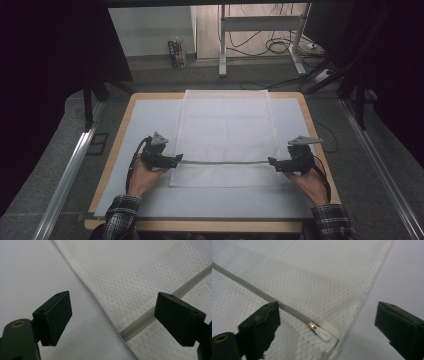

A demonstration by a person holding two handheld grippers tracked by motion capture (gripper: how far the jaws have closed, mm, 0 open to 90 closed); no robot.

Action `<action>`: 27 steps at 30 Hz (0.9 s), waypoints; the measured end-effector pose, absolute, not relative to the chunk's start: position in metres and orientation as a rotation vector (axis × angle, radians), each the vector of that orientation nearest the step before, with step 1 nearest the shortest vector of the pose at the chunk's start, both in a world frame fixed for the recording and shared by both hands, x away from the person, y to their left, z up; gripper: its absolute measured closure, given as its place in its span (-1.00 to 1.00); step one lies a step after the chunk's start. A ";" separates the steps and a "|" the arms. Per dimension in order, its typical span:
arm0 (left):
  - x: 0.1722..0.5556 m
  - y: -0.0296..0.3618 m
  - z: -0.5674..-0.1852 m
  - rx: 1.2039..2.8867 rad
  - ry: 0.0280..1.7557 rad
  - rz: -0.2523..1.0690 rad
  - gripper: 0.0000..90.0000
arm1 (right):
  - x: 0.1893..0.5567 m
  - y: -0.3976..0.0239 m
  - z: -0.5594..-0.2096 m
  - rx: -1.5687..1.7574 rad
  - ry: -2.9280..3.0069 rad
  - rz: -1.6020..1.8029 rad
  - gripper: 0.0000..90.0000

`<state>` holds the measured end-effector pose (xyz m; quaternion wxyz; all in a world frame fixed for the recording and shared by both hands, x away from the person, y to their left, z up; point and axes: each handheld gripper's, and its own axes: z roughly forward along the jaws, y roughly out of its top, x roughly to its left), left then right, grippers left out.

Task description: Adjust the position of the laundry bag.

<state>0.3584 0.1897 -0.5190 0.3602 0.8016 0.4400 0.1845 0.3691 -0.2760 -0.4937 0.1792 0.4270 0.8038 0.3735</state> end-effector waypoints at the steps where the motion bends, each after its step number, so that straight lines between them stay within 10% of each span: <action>1: 0.361 0.189 -0.521 2.074 1.132 0.471 -0.67 | 0.371 -0.277 -0.493 1.196 2.277 1.050 -0.75; 27: 0.396 0.184 -0.539 2.068 1.182 0.450 -0.13 | 0.421 -0.268 -0.508 1.214 2.313 0.879 -0.21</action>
